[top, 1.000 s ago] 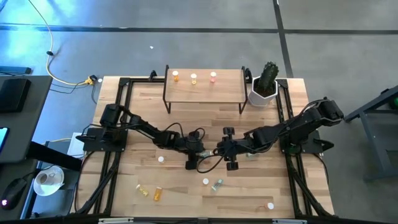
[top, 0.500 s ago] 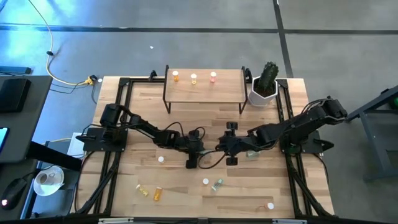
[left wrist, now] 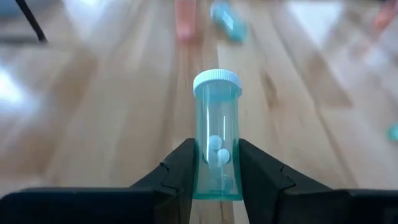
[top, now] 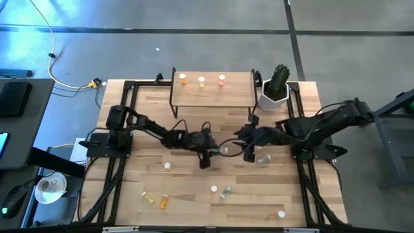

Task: Pick and place medicine bottles onto shelf by color
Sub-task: Put the top right blue pill bottle on the shelf

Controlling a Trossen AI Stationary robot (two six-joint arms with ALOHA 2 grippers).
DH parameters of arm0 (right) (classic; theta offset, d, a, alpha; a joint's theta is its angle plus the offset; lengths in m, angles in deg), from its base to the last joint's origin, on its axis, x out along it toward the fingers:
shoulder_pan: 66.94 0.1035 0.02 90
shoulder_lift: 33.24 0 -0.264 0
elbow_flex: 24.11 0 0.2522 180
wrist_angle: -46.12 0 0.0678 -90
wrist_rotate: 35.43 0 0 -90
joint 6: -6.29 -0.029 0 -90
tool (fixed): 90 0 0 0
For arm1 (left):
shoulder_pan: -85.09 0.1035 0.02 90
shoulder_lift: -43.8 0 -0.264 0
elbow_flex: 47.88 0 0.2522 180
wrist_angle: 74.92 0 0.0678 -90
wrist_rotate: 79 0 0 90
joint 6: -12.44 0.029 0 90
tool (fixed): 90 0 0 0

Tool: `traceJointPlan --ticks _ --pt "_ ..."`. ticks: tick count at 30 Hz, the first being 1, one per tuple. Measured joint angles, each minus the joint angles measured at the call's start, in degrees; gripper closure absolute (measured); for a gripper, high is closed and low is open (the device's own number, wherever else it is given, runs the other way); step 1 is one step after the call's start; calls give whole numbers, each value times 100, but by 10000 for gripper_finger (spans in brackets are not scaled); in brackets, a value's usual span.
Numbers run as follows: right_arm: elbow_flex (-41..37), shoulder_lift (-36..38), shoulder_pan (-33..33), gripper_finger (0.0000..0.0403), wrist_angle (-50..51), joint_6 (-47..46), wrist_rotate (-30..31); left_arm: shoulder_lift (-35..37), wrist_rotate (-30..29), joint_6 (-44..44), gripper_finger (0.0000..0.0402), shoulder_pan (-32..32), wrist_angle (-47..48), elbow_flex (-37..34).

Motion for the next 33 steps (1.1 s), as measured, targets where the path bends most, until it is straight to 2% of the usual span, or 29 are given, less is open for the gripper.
traceJointPlan --ticks 10,14,21,27,33 --pt "0 461 -476 245 -148 5 -54 3 536 33 309 422 -1839 2" --pt "0 481 -615 242 -383 248 -59 5 573 -16 309 516 -2543 2" --pt "3 482 -818 206 -863 505 -61 10 574 -7 309 588 -3620 2" --pt "331 492 -906 186 -775 653 -64 10 565 70 309 597 -4203 4" --pt "636 509 -909 185 -636 750 -761 12 551 290 309 597 -4634 4"
